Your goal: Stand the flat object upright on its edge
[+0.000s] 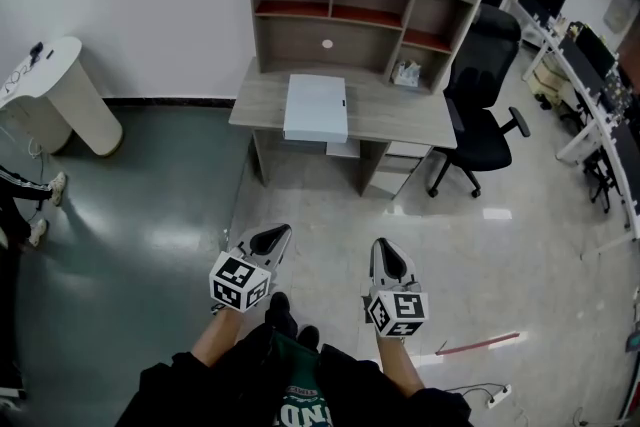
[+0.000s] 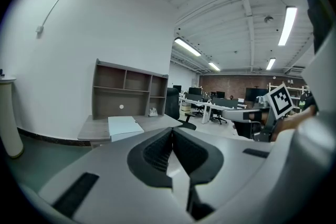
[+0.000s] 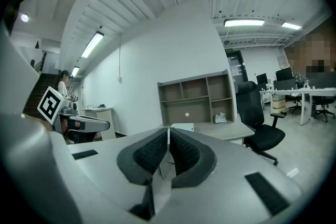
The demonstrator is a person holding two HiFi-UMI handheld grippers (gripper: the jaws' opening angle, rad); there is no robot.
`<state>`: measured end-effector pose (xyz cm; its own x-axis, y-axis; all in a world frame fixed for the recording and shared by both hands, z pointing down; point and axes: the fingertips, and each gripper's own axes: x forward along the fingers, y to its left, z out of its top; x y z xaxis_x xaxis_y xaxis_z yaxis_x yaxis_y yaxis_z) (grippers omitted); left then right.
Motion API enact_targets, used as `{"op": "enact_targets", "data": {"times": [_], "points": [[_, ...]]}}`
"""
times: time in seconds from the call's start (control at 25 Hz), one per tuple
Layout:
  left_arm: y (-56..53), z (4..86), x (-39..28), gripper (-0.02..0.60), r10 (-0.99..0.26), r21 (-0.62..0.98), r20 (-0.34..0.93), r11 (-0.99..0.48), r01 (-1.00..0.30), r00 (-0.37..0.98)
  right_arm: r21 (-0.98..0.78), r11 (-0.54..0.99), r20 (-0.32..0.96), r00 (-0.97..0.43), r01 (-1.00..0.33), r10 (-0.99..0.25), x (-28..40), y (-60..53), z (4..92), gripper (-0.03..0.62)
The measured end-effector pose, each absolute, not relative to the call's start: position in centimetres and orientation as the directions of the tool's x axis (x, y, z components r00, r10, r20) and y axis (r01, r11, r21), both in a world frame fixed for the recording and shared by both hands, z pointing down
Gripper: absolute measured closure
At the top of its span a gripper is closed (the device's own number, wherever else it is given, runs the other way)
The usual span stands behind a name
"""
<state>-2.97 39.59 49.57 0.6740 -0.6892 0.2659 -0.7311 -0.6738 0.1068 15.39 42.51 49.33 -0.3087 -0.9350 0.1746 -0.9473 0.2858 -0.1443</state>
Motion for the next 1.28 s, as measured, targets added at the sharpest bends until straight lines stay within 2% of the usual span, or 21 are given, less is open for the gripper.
{"op": "enact_targets", "data": {"times": [0.72,1.28], "points": [[22.5,50.3,-2.2,0.569,-0.642,0.126,0.258,-0.718,-0.684,0.722,-0.118,0.271,0.171,-0.288,-0.955,-0.942,14.9,26.3,48.3,0.559],[10.6,50.4,-5.0,0.569,-0.611,0.151,0.261,-0.739,-0.657,0.747,-0.126,0.249,0.187,-0.27,-0.96,-0.945,11.8,14.6,48.6,0.559]]}}
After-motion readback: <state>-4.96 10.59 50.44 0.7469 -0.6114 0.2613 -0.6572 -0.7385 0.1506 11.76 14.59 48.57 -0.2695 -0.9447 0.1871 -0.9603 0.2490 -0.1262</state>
